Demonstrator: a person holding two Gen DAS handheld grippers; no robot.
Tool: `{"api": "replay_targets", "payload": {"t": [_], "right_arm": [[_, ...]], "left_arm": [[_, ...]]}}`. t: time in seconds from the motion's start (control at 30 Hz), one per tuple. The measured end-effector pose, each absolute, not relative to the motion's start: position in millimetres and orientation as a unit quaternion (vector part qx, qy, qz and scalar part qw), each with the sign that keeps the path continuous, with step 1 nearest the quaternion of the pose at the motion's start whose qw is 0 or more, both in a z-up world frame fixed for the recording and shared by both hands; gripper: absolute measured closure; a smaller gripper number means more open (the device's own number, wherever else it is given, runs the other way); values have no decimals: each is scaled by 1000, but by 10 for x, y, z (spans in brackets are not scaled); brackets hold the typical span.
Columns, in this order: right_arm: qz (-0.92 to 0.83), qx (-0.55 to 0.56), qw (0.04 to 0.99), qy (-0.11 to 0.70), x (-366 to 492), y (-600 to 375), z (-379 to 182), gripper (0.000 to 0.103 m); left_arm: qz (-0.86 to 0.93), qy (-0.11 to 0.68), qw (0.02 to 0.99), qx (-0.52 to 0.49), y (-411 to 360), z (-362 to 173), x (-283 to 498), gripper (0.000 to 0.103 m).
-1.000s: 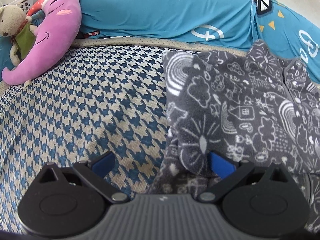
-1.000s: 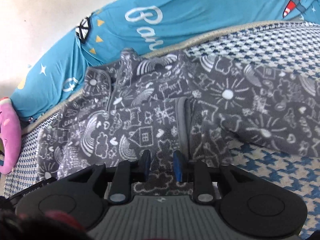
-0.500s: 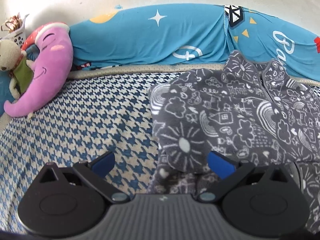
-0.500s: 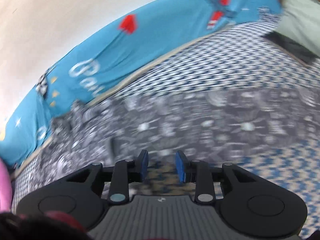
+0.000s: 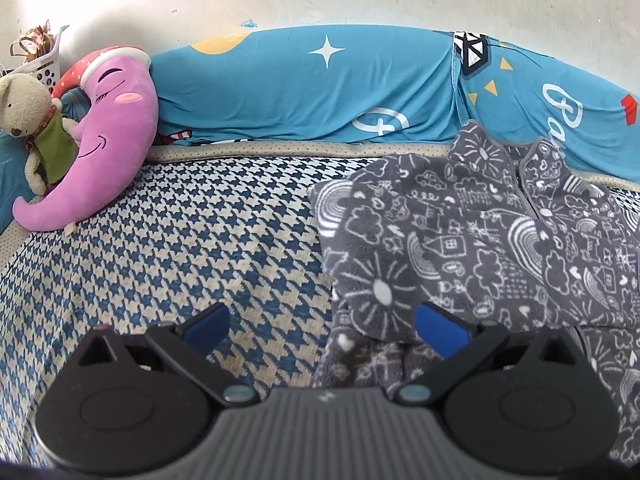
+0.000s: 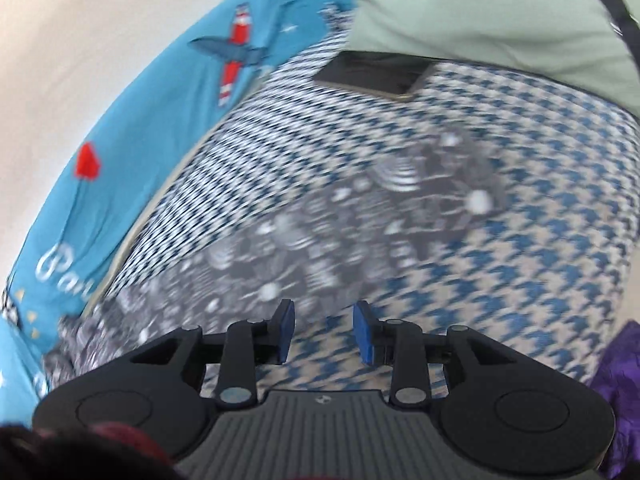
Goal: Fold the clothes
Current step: 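Grasp the grey fleece sleeve end with the right gripper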
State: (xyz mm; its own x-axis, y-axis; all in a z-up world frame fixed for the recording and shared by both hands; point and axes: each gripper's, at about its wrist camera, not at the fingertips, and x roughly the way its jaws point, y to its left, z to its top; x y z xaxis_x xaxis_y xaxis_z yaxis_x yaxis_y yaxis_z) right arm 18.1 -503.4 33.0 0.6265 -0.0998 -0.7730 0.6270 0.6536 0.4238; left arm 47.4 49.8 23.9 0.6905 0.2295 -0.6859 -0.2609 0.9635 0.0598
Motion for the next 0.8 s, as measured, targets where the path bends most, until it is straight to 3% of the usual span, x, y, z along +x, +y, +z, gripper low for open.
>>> {"api": "replay_targets", "payload": {"t": [0.23, 0.6, 0.8], "right_arm": [[-259, 398, 806, 353, -54, -5405, 264, 63], [-276, 498, 764, 305, -122, -5741, -16, 62], [-270, 502, 771, 284, -6, -5768, -64, 54]], "left_arm": [[133, 370, 919, -23, 482, 253, 455, 0], [112, 367, 923, -18, 306, 266, 489, 0], [108, 369, 923, -13, 247, 246, 520, 0]]}}
